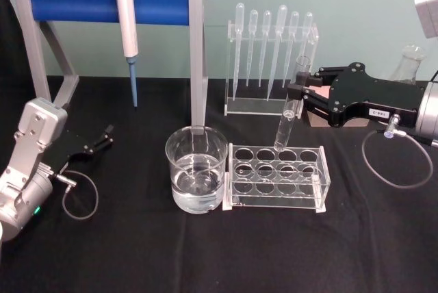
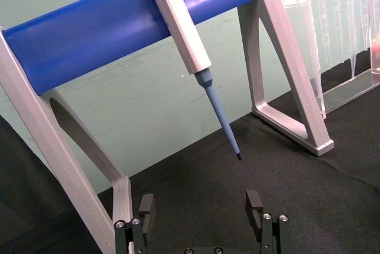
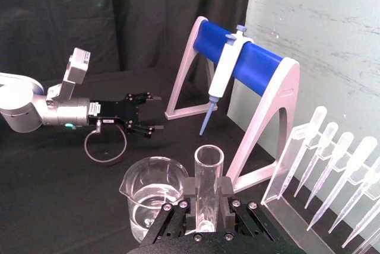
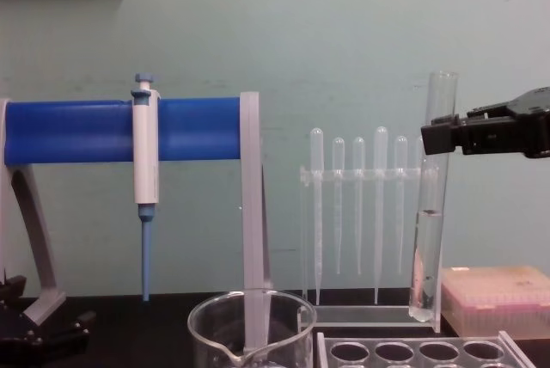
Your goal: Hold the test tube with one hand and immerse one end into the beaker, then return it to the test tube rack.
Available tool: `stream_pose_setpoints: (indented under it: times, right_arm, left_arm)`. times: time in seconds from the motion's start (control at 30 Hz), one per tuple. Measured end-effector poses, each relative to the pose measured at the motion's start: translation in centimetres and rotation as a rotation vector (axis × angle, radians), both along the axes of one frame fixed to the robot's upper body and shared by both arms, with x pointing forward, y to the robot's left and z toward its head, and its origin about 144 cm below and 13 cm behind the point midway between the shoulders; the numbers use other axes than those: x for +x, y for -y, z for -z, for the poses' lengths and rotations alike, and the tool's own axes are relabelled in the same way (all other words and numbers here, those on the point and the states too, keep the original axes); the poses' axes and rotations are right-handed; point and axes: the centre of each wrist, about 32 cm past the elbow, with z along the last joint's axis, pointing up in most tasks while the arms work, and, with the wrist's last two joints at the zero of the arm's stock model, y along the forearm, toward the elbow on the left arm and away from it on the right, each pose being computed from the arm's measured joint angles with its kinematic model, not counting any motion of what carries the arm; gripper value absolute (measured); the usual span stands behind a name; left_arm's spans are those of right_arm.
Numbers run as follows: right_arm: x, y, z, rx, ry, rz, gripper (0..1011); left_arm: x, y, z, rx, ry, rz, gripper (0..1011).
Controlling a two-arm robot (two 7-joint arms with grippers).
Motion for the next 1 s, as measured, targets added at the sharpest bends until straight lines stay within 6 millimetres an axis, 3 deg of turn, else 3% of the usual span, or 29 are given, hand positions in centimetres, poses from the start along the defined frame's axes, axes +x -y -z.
stream_pose_setpoints:
  times: [1.0]
  right_arm:
    - [0.0, 0.0, 0.0, 0.0, 0.0, 0.0, 242]
  left_arm:
    - [0.0, 0.0, 0.0, 0.0, 0.0, 0.0, 1000]
